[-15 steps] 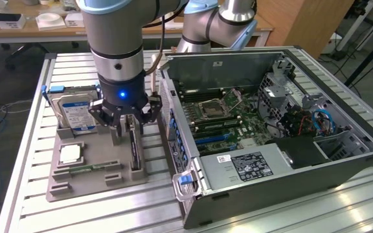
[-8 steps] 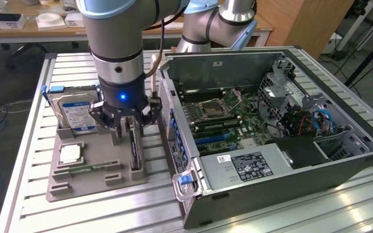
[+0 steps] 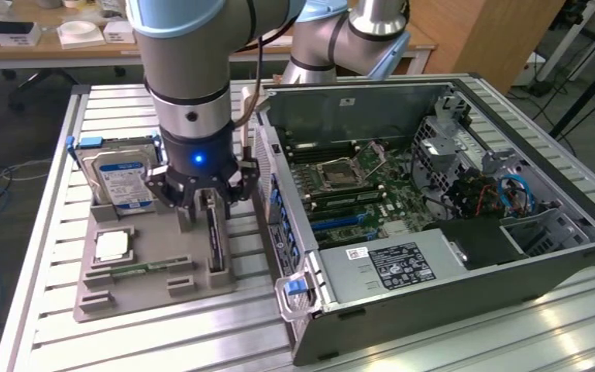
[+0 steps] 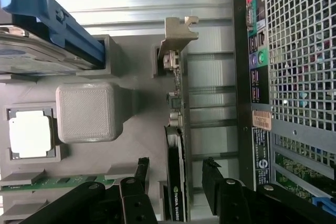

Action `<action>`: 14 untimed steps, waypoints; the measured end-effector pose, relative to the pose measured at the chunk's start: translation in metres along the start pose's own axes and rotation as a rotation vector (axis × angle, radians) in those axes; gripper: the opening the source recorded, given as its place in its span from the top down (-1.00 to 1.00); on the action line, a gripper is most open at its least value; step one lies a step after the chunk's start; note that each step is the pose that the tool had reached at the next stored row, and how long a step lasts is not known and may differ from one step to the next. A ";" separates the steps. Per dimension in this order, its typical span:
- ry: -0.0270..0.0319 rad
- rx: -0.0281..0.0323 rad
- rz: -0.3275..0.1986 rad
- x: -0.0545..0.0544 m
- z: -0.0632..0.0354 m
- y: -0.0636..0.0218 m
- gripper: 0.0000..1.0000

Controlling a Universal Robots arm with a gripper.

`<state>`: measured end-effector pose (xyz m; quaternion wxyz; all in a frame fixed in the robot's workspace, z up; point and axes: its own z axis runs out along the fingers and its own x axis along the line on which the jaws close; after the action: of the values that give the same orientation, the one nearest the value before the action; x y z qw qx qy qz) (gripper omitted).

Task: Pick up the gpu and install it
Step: 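Pick up the gpu and move the gpu toward the slot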

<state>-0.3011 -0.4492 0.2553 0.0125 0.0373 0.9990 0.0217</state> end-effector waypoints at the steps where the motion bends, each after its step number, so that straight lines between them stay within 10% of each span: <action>1: 0.0000 0.0000 0.000 0.000 0.0008 -0.0001 -0.06; 14: 0.0000 0.0000 0.000 0.000 0.0092 -0.0011 -0.06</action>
<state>-0.3008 -0.4499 0.2461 0.0125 0.0372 0.9990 0.0217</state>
